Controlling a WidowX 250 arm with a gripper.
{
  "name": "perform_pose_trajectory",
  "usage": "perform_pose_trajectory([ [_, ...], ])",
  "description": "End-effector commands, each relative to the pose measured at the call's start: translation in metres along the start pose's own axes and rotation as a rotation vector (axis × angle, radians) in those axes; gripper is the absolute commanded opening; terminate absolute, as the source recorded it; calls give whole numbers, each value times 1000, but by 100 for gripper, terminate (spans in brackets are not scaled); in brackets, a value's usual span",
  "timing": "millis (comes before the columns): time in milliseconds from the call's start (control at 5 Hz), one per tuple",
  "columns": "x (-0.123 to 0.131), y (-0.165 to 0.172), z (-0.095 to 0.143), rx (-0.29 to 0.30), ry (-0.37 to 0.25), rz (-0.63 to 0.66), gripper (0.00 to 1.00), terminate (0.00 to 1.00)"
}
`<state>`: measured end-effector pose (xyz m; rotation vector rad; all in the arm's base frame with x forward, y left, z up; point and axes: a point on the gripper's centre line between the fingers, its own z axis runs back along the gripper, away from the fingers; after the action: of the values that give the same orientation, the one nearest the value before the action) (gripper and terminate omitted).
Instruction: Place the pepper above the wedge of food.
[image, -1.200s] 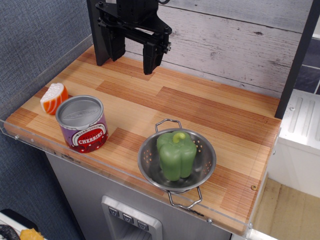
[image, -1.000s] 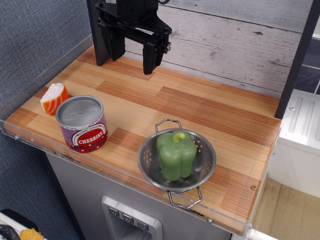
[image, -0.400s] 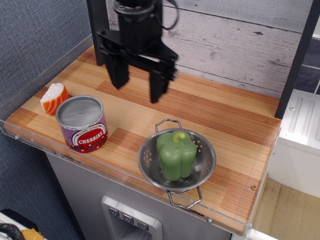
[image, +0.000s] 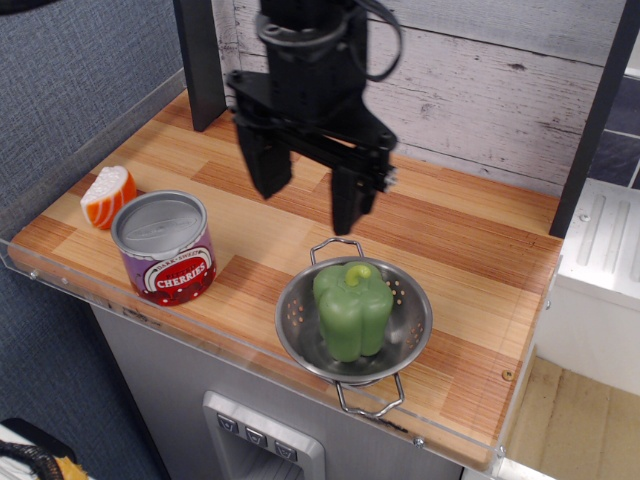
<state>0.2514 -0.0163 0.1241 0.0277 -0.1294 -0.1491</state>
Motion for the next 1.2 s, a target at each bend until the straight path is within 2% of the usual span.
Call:
perform_pose_trajectory([
  [0,7,-22,-11,27,17,-72,100,0],
  [400,8,-33,-31,67,73,-100,100,0],
  [600,5,-38,-36,106,80,-98,100,0],
  [800,3,-35,-32,94,63,-69,100,0],
  [1000,2,-34,-32,87,65,-57,0,0],
])
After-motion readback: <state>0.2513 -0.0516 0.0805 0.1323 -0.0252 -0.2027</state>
